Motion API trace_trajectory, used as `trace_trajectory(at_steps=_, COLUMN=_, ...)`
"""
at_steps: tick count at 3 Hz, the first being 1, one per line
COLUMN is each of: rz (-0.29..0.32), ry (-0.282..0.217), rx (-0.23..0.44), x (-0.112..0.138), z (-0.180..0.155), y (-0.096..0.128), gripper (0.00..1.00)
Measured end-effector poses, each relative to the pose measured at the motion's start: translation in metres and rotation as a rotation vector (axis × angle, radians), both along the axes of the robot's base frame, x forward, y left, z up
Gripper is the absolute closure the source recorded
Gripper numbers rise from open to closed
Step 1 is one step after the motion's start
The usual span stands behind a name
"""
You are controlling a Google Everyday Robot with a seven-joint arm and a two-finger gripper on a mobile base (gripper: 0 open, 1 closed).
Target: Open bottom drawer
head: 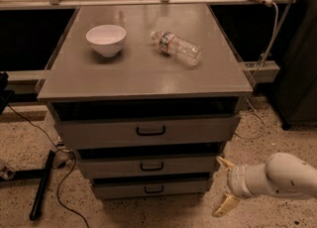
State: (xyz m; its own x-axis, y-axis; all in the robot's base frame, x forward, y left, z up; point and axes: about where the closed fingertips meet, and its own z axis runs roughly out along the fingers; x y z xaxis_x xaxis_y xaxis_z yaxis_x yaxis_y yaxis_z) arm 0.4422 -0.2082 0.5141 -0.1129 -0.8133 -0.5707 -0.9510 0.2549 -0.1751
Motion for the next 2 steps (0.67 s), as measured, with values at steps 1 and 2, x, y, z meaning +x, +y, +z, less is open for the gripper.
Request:
trace_trajectory(at_steps=1, rz=-0.043, ry=0.006, rx=0.026, x=0.0, z=-0.047, y=-0.015, gripper=0.0)
trace_trajectory(at_steps=2, rz=-0.072, ry=0.009, rx=0.064, x=-0.004, z=-0.094, y=-0.028, gripper=0.0)
